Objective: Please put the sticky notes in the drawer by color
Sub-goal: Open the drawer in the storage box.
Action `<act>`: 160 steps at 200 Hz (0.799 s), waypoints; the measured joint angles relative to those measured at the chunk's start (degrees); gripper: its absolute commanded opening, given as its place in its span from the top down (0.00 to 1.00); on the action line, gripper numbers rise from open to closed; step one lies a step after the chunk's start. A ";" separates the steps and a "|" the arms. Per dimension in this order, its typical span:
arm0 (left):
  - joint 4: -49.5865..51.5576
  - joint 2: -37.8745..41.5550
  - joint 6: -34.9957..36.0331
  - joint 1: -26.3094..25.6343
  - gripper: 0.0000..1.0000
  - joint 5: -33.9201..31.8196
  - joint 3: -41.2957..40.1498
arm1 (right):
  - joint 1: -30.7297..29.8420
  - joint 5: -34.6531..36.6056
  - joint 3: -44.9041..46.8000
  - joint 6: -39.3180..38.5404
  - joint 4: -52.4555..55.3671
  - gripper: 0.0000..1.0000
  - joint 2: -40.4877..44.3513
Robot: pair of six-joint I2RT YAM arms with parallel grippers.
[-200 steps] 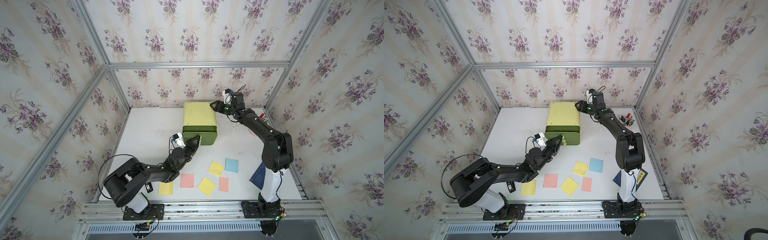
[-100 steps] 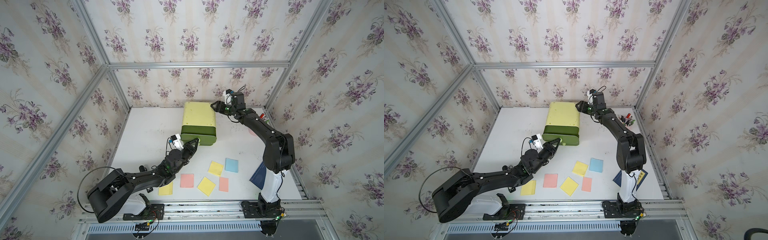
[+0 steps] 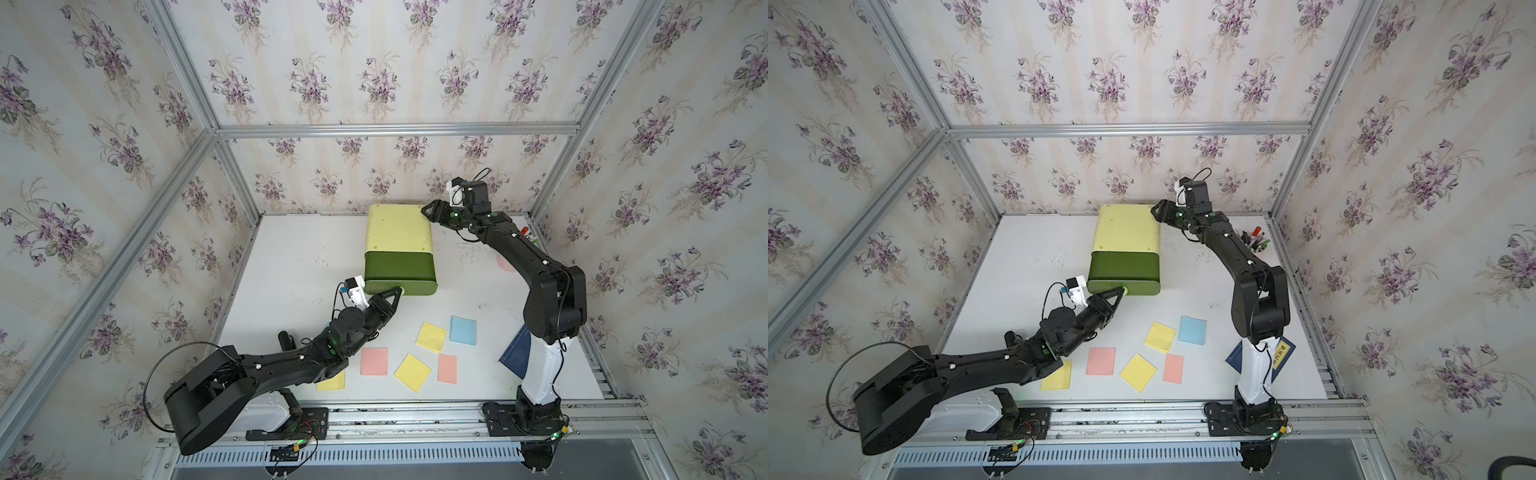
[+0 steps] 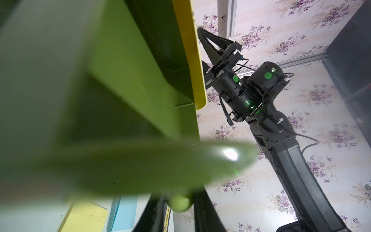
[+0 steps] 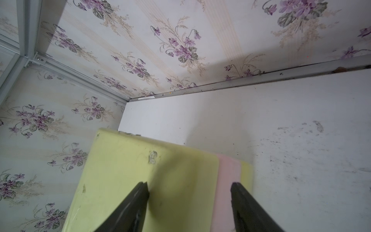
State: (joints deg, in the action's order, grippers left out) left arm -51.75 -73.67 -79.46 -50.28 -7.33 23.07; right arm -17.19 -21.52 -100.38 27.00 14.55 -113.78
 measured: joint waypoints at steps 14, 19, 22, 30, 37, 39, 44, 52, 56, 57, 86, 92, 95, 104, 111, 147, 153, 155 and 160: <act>1.31 0.46 -0.52 0.00 0.41 -0.07 -0.39 | 0.00 -0.07 -0.48 0.02 0.83 0.25 0.00; 1.68 0.79 -0.50 0.00 0.39 -0.11 -0.39 | 0.00 -0.15 -0.79 0.02 1.36 0.24 0.00; 1.95 1.07 -0.48 0.00 0.38 -0.11 -0.39 | 0.00 -0.17 -0.94 0.02 1.57 0.24 0.00; 2.36 1.81 -0.42 0.00 0.37 -0.28 -0.50 | 0.00 -0.20 -1.46 0.02 2.19 0.24 0.00; 2.54 2.40 -0.42 0.00 0.35 -0.46 -0.72 | 0.00 -0.20 -1.84 0.02 2.56 0.23 0.07; 2.58 2.58 -0.39 0.00 0.35 -0.48 -0.81 | 0.00 -0.20 -1.88 0.02 2.64 0.23 0.11; 2.82 3.10 -0.39 0.00 0.34 -0.57 -1.07 | 0.09 -0.20 -2.05 0.04 2.95 0.23 0.26; 3.56 3.96 -0.33 0.00 0.31 -0.94 -1.53 | 0.13 -0.22 -2.12 0.11 3.34 0.23 0.61; 4.00 4.33 -0.33 0.00 0.30 -1.14 -1.68 | 0.13 -0.24 -2.12 0.22 3.52 0.23 0.87; 4.11 4.42 -0.31 0.00 0.30 -1.18 -1.70 | 0.15 -0.24 -2.12 0.22 3.54 0.23 0.94; 7.58 7.41 0.31 -0.02 0.20 -1.51 -2.27 | 1.16 -1.11 0.59 0.52 3.52 0.24 5.22; 8.11 7.96 0.48 0.00 0.17 -1.49 -2.54 | 1.64 -1.40 2.08 0.83 3.34 0.24 6.69; 8.41 8.24 0.48 0.00 0.16 -1.51 -2.67 | 1.97 -1.73 3.15 1.16 3.21 0.24 7.67; 9.92 9.40 0.68 0.07 0.14 -1.57 -3.04 | 2.91 -2.05 6.75 1.51 2.95 0.25 10.73; 11.28 10.67 1.03 0.26 0.13 -1.64 -3.15 | 3.50 -2.38 9.57 1.53 2.80 0.26 13.05; 25.09 21.38 6.32 0.79 0.12 -1.25 0.22 | 4.76 -2.93 27.26 1.07 3.34 0.31 27.43; 26.91 23.08 7.23 0.76 0.12 -0.87 0.39 | 4.66 -3.04 30.71 0.94 3.17 0.32 29.75; 27.78 23.89 7.61 0.76 0.12 -0.61 0.39 | 4.61 -3.19 32.17 0.85 3.34 0.33 30.67; 29.42 25.22 8.22 0.76 0.12 -0.31 0.31 | 4.59 -3.30 34.73 0.74 3.26 0.33 32.15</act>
State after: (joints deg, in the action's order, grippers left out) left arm -22.33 -48.45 -71.24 -49.52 -7.64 23.38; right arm -12.60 -24.82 -65.65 27.75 17.80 -81.62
